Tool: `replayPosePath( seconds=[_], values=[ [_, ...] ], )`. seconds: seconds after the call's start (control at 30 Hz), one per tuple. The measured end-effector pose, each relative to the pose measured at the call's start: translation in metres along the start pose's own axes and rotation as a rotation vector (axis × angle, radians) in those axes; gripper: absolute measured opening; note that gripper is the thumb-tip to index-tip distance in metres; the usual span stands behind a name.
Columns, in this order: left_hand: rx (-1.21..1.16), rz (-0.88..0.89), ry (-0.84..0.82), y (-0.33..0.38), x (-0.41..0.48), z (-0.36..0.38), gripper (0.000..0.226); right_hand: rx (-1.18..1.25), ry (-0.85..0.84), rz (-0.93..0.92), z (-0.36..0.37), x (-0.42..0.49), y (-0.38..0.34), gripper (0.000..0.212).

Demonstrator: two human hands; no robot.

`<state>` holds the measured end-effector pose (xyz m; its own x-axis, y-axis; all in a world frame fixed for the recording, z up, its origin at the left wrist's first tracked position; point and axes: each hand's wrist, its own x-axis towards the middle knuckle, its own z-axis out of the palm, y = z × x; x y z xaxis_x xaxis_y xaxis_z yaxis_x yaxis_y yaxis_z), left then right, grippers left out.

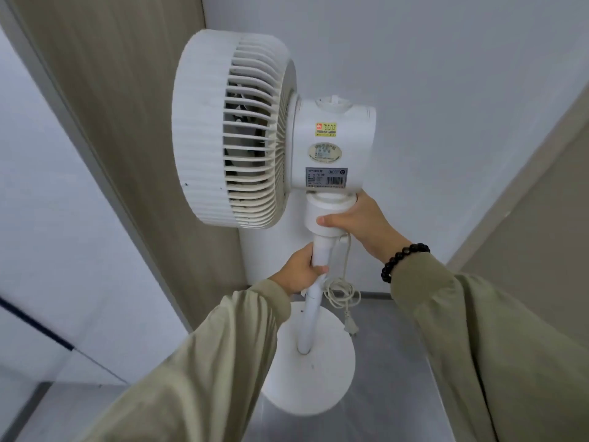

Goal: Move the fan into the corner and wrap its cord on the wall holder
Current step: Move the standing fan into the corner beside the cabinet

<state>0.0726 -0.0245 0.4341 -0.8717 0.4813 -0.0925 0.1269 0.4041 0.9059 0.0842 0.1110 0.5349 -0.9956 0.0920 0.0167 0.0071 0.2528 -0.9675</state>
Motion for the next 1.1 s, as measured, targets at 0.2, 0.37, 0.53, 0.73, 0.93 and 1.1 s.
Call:
replayPosePath(
  seconds=[0.2,0.37,0.53,0.73,0.93,1.1],
  values=[
    [0.024,0.014,-0.023,0.044,-0.063,-0.004,0.039,0.009,0.025,-0.028,-0.001,-0.061,-0.048,0.079],
    [0.078,0.066,-0.031,0.055,-0.12,-0.013,0.041,0.005,0.069,-0.048,0.022,-0.12,-0.076,0.078],
    [0.116,0.092,-0.039,0.048,-0.188,-0.036,0.039,-0.01,0.077,-0.055,0.066,-0.179,-0.099,0.083],
    [0.153,0.064,-0.038,0.032,-0.261,-0.066,0.039,-0.002,0.055,-0.068,0.117,-0.229,-0.114,0.08],
    [0.118,0.012,0.044,0.017,-0.317,-0.096,0.036,0.006,-0.059,-0.089,0.163,-0.25,-0.132,0.075],
    [0.155,-0.06,0.097,0.003,-0.358,-0.127,0.04,0.014,-0.145,-0.101,0.21,-0.26,-0.145,0.071]
  ],
)
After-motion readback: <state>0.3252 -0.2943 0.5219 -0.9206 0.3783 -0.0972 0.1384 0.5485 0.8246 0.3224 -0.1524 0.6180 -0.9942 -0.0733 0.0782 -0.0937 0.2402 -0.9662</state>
